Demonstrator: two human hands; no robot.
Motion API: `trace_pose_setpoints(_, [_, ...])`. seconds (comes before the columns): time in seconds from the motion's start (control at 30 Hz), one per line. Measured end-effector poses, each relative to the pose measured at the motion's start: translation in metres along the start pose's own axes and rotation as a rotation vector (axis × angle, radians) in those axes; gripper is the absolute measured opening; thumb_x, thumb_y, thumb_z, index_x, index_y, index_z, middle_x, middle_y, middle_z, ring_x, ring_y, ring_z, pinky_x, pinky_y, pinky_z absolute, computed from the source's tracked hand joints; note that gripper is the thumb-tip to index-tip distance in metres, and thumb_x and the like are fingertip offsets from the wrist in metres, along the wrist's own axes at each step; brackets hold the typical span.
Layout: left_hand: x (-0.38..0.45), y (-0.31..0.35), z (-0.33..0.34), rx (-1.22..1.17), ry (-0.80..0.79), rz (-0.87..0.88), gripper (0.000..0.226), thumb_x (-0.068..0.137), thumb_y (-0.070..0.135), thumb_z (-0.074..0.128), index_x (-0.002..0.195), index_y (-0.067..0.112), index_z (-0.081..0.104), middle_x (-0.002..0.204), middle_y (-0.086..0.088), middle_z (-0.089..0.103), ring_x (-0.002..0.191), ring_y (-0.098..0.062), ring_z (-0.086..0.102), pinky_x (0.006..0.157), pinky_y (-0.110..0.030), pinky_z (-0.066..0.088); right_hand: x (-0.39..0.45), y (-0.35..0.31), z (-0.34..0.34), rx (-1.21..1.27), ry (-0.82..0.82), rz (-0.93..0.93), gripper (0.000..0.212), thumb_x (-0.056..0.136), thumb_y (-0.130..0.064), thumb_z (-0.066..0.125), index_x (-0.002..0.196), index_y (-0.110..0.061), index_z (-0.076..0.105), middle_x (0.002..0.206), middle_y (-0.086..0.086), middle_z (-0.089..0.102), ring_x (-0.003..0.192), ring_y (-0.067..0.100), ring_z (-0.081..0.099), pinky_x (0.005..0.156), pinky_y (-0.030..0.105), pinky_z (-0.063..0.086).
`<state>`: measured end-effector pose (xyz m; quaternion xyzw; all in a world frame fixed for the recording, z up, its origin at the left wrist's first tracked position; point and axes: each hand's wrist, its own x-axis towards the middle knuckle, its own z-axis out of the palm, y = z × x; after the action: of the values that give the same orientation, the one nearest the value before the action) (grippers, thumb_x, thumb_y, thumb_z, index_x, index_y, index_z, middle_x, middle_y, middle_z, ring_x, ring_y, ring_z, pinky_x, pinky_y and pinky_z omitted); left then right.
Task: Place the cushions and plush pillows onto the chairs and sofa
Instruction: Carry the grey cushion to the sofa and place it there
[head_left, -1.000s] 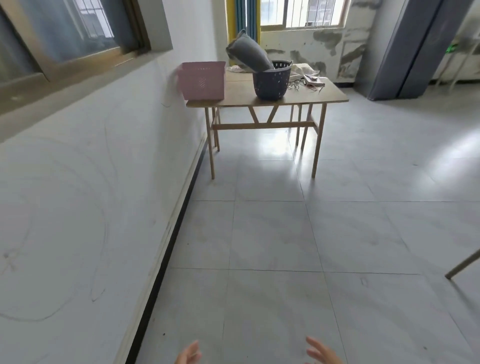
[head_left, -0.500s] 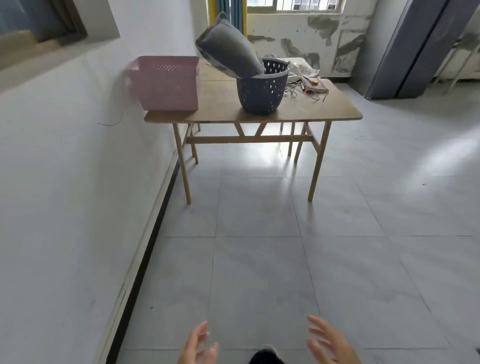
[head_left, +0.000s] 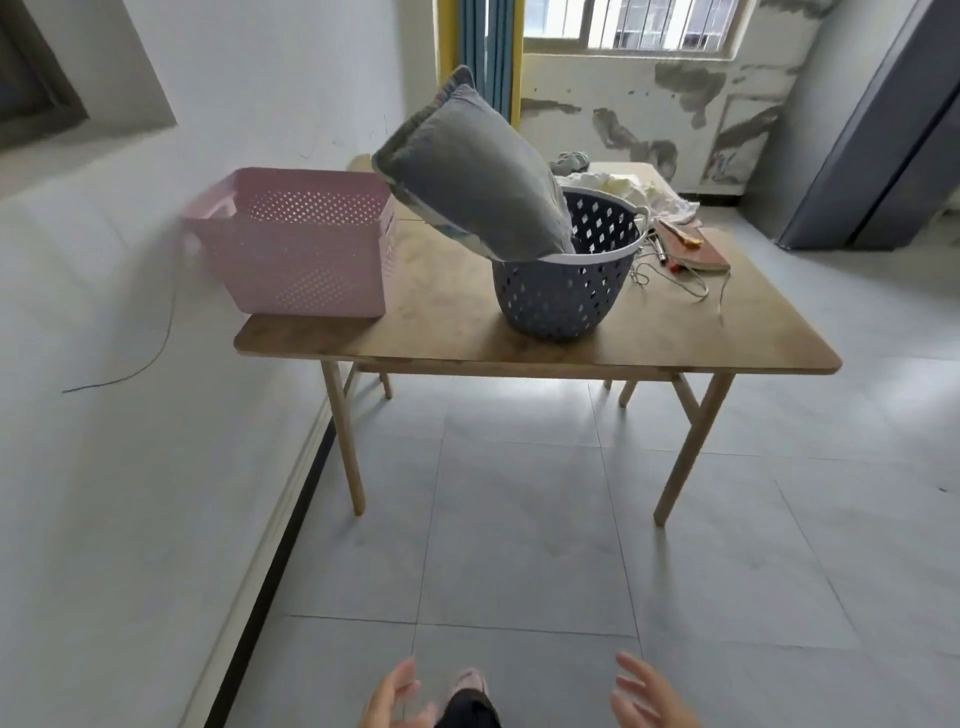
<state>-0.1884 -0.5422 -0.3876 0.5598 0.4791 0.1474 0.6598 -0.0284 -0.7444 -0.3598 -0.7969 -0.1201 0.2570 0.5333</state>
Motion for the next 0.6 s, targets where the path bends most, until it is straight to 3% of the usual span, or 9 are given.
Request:
trace_pose_setpoints(0.07, [0.044, 0.043, 0.015, 0.021, 0.002, 0.069, 0.04, 0.063, -0.004, 0.066, 0.102, 0.003, 0.062, 0.102, -0.014, 0.056, 0.089, -0.022, 0.056, 0.054, 0.002, 0.045, 0.047, -0.051, 0.005, 0.003, 0.047, -0.054, 0.074, 0.074, 0.007, 0.067, 0.062, -0.066, 0.059, 0.087, 0.0, 0.063, 0.076, -0.018, 0.061, 0.071, -0.004, 0.044])
trace_pose_setpoints(0.1, [0.064, 0.07, 0.024, 0.025, -0.005, 0.128, 0.04, 0.056, 0.004, 0.067, 0.094, 0.013, 0.064, 0.095, -0.006, 0.06, 0.081, -0.01, 0.061, 0.055, 0.003, 0.045, 0.073, -0.075, 0.006, -0.045, 0.047, -0.105, 0.068, 0.072, -0.005, 0.07, 0.064, -0.071, 0.055, 0.088, -0.005, 0.064, 0.075, -0.024, 0.057, 0.068, -0.006, 0.042])
trace_pose_setpoints(0.2, [0.118, 0.142, 0.048, 0.033, -0.03, 0.278, 0.036, 0.045, 0.026, 0.064, 0.072, 0.05, 0.066, 0.08, 0.025, 0.069, 0.074, 0.02, 0.059, 0.061, 0.002, 0.045, 0.145, -0.126, 0.005, -0.07, 0.069, -0.241, 0.034, 0.05, -0.069, 0.069, 0.079, -0.074, 0.052, 0.09, -0.021, 0.071, 0.084, -0.023, 0.057, 0.072, -0.005, 0.043])
trace_pose_setpoints(0.27, [0.151, 0.182, 0.061, 0.069, -0.062, 0.393, 0.044, 0.058, 0.02, 0.06, 0.078, 0.06, 0.061, 0.089, 0.033, 0.065, 0.083, 0.023, 0.055, 0.067, 0.003, 0.044, 0.186, -0.147, 0.001, -0.077, 0.107, -0.325, 0.044, 0.046, -0.09, 0.05, 0.087, -0.074, 0.049, 0.096, -0.043, 0.061, 0.09, -0.022, 0.056, 0.075, -0.005, 0.042])
trace_pose_setpoints(0.37, [0.199, 0.237, 0.076, 0.104, -0.078, 0.496, 0.037, 0.073, 0.019, 0.058, 0.091, 0.05, 0.055, 0.098, 0.028, 0.06, 0.095, 0.009, 0.055, 0.076, 0.001, 0.043, 0.242, -0.188, -0.007, -0.113, 0.115, -0.399, 0.044, 0.052, -0.09, 0.042, 0.094, -0.075, 0.044, 0.101, -0.05, 0.055, 0.096, -0.024, 0.052, 0.078, -0.007, 0.039])
trace_pose_setpoints(0.43, [0.229, 0.273, 0.085, 0.1, -0.042, 0.576, 0.034, 0.07, 0.028, 0.058, 0.1, 0.038, 0.046, 0.108, 0.023, 0.05, 0.097, 0.013, 0.053, 0.086, -0.011, 0.044, 0.284, -0.214, -0.011, -0.161, 0.104, -0.468, 0.043, 0.059, -0.088, 0.04, 0.099, -0.075, 0.04, 0.109, -0.056, 0.044, 0.101, -0.024, 0.049, 0.082, -0.007, 0.038])
trace_pose_setpoints(0.47, [0.242, 0.292, 0.089, 0.09, -0.013, 0.611, 0.04, 0.067, 0.036, 0.058, 0.104, 0.036, 0.044, 0.11, 0.022, 0.049, 0.097, 0.017, 0.051, 0.087, -0.015, 0.045, 0.304, -0.23, -0.014, -0.177, 0.088, -0.508, 0.041, 0.063, -0.086, 0.039, 0.102, -0.073, 0.04, 0.112, -0.056, 0.043, 0.104, -0.023, 0.048, 0.085, -0.006, 0.038])
trace_pose_setpoints(0.53, [0.269, 0.329, 0.1, 0.033, 0.058, 0.683, 0.058, 0.061, 0.049, 0.055, 0.114, 0.035, 0.039, 0.114, 0.019, 0.049, 0.099, 0.019, 0.05, 0.083, -0.01, 0.046, 0.348, -0.267, -0.018, -0.204, 0.045, -0.612, 0.04, 0.072, -0.079, 0.038, 0.11, -0.065, 0.044, 0.115, -0.051, 0.045, 0.108, -0.021, 0.047, 0.091, -0.003, 0.037])
trace_pose_setpoints(0.6, [0.294, 0.371, 0.113, -0.084, 0.18, 0.732, 0.082, 0.057, 0.05, 0.056, 0.13, 0.021, 0.032, 0.119, 0.01, 0.046, 0.102, 0.013, 0.051, 0.084, -0.012, 0.045, 0.391, -0.309, -0.018, -0.236, 0.013, -0.731, 0.055, 0.075, -0.077, 0.036, 0.119, -0.046, 0.049, 0.116, -0.043, 0.05, 0.111, -0.022, 0.043, 0.096, -0.002, 0.033])
